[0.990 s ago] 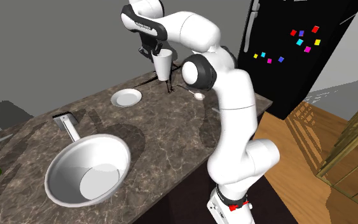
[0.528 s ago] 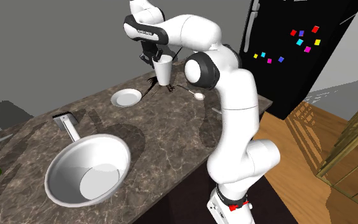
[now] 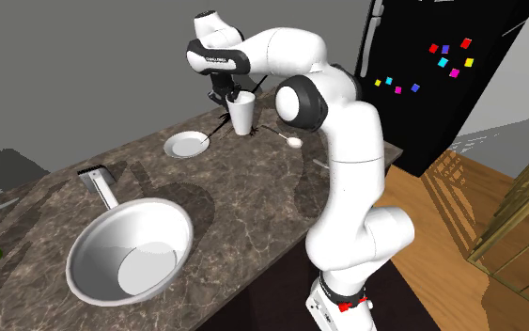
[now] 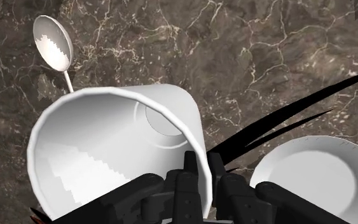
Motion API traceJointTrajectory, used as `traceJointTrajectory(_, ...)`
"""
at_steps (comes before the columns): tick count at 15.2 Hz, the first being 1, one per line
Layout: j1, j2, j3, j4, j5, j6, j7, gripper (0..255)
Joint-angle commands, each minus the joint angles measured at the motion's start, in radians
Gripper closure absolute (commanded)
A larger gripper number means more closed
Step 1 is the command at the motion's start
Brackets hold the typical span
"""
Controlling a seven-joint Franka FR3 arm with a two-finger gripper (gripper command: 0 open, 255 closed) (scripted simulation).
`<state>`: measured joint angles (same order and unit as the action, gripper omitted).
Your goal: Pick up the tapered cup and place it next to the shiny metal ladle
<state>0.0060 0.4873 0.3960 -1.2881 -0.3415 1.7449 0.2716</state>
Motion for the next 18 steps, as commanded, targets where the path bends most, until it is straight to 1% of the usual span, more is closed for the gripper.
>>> traceJointTrajectory(1,-0.002,0.006,-0.002,-0.017,-0.003,0.022,0.004,255)
traceJointTrajectory(10,-0.012,0.017,-0.007,-0.122,-0.014,0.134,0.029,255)
traceJointTrajectory(17,-0.015,0.041,-0.015,-0.188,-0.031,0.220,0.051,255)
traceJointTrajectory(18,-0.015,0.041,-0.015,-0.188,-0.031,0.220,0.051,255)
